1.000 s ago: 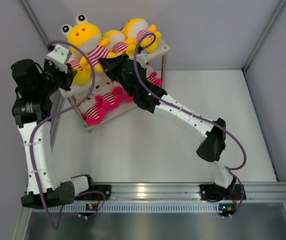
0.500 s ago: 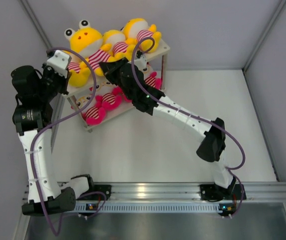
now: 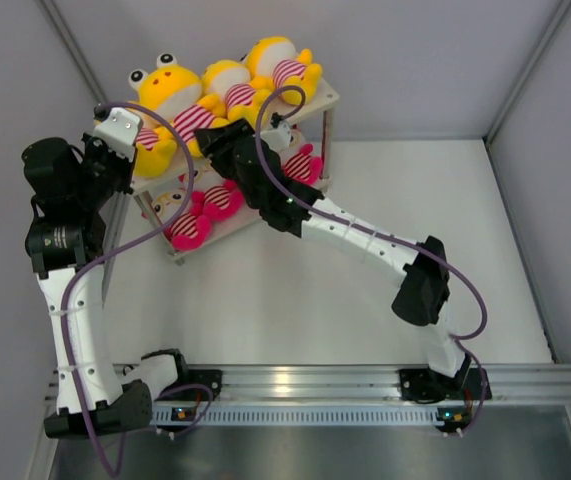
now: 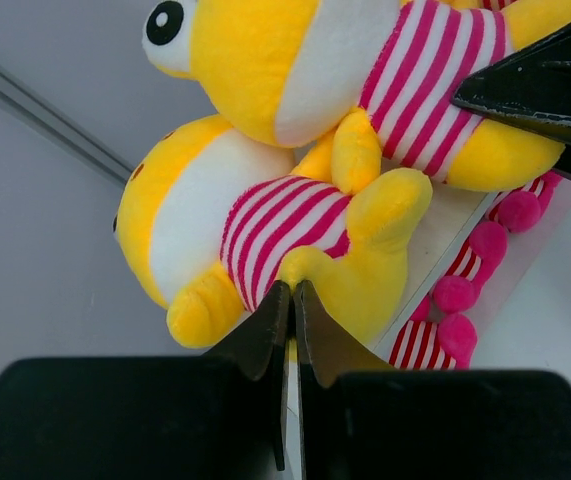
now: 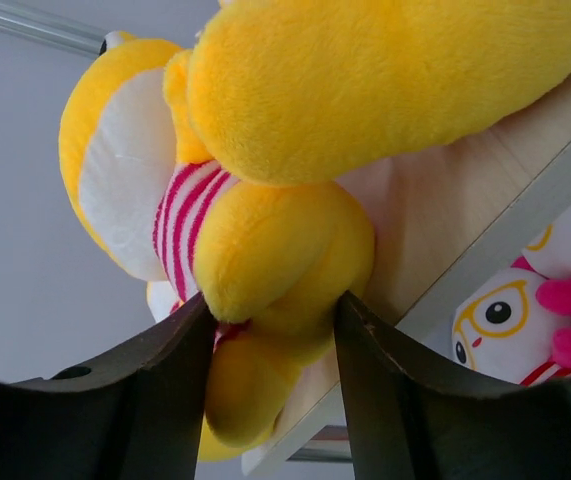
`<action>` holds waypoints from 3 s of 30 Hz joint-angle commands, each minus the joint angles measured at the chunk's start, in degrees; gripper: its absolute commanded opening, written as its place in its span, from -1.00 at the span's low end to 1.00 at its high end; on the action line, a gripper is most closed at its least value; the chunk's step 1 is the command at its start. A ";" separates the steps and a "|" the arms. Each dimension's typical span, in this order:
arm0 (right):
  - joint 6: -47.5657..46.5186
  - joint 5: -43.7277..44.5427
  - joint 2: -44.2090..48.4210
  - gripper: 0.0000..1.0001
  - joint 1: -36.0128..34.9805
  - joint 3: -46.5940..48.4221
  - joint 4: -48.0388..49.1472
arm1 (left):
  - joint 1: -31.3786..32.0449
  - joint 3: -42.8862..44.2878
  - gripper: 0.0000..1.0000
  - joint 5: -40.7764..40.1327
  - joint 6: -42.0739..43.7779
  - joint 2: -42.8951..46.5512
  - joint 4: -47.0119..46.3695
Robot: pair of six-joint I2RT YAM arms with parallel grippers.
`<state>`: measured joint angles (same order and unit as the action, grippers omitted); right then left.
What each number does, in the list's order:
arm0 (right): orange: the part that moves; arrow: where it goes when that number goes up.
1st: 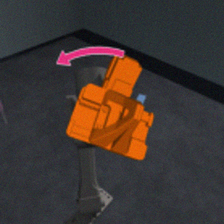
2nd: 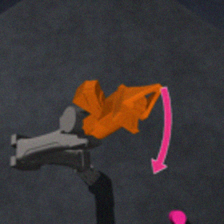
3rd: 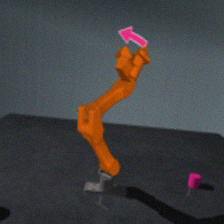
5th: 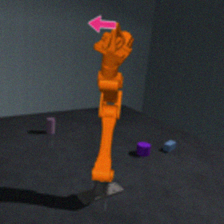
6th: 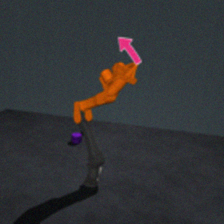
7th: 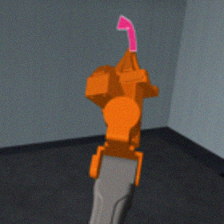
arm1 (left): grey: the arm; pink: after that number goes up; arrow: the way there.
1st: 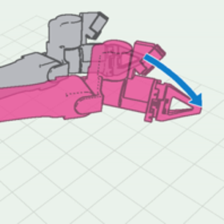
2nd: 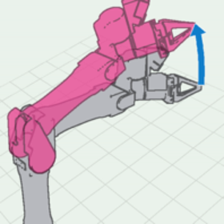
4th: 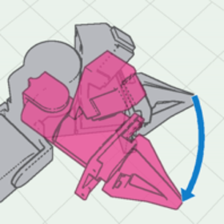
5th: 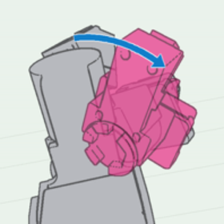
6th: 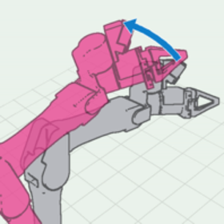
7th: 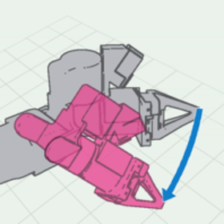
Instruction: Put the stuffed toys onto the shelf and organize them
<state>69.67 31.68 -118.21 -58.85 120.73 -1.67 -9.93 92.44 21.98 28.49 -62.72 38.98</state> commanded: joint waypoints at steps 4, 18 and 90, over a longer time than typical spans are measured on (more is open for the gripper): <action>-3.39 1.01 5.97 0.04 -1.88 -2.69 6.67 | 0.18 -0.51 -0.95 -0.27 0.42 1.20 -2.07; -14.47 2.77 15.21 0.22 -5.22 -11.22 18.90 | 0.09 0.19 -0.92 0.43 -1.24 1.63 -1.98; -13.41 -6.46 16.34 -0.05 1.11 -22.71 23.20 | 0.09 -0.77 -0.39 -0.35 -2.56 2.69 -2.07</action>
<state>59.96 25.76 -108.79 -58.33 100.38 14.98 -9.93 91.55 22.61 25.78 -60.86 38.98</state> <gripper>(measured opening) 0.466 0.295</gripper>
